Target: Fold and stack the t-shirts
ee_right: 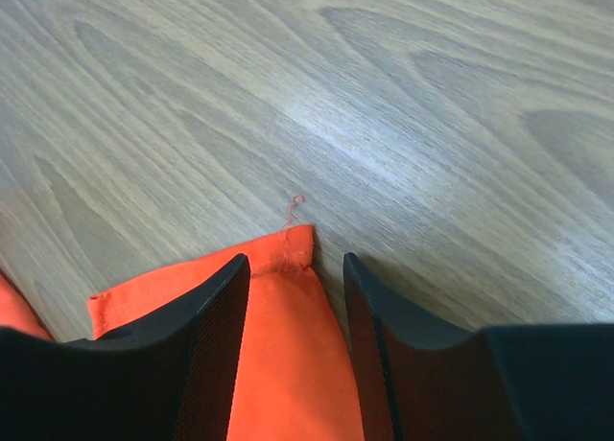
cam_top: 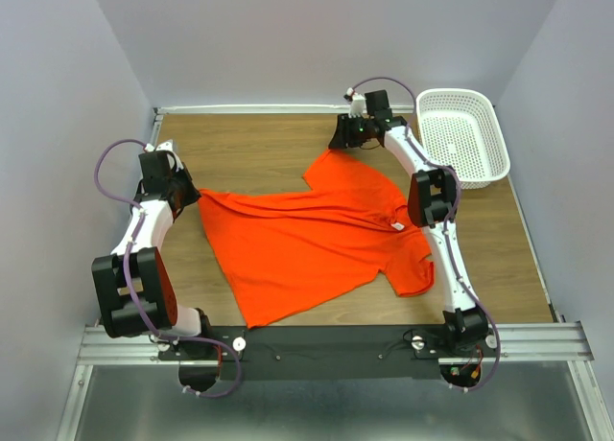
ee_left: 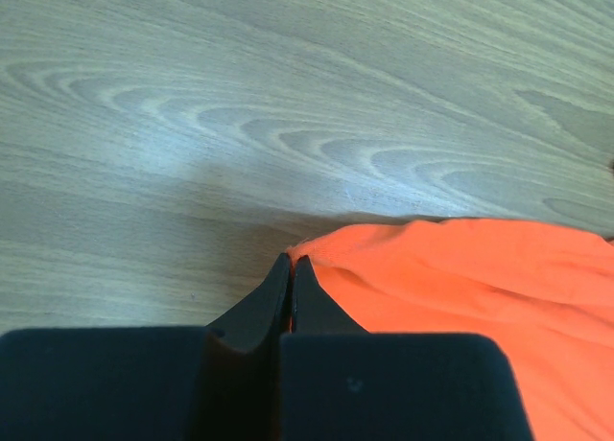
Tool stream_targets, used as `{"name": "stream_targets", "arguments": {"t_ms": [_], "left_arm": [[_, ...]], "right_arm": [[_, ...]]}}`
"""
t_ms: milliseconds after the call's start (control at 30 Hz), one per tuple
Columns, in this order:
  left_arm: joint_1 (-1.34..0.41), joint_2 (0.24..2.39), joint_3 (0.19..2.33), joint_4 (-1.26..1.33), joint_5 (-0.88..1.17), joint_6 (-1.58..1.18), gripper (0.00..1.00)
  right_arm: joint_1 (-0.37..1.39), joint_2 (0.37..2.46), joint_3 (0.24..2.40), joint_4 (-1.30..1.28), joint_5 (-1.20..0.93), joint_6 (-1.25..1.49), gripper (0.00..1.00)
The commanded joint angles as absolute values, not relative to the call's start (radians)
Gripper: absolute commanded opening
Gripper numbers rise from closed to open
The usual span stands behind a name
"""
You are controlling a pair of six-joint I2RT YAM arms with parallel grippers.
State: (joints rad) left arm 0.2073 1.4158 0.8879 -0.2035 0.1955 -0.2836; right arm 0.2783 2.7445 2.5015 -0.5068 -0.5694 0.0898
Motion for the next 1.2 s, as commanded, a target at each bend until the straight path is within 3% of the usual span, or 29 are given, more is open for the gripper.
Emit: {"name": "stream_targets", "arguments": {"t_ms": [0,1033,1167], "left_arm": [[0.201,1.397,0.876,-0.187,0.222,-0.272,0.0],[0.199,1.396,0.874,-0.184,0.235,-0.272,0.0],[0.198,1.394,0.874,-0.184,0.235,-0.272,0.0]], "right_arm": [[0.288,2.827,2.508,-0.545,-0.568,0.078,0.51],[0.324,2.74,2.315,-0.614,-0.583,-0.058,0.36],[0.324,2.752,2.332,-0.618,-0.56,-0.052,0.25]]}}
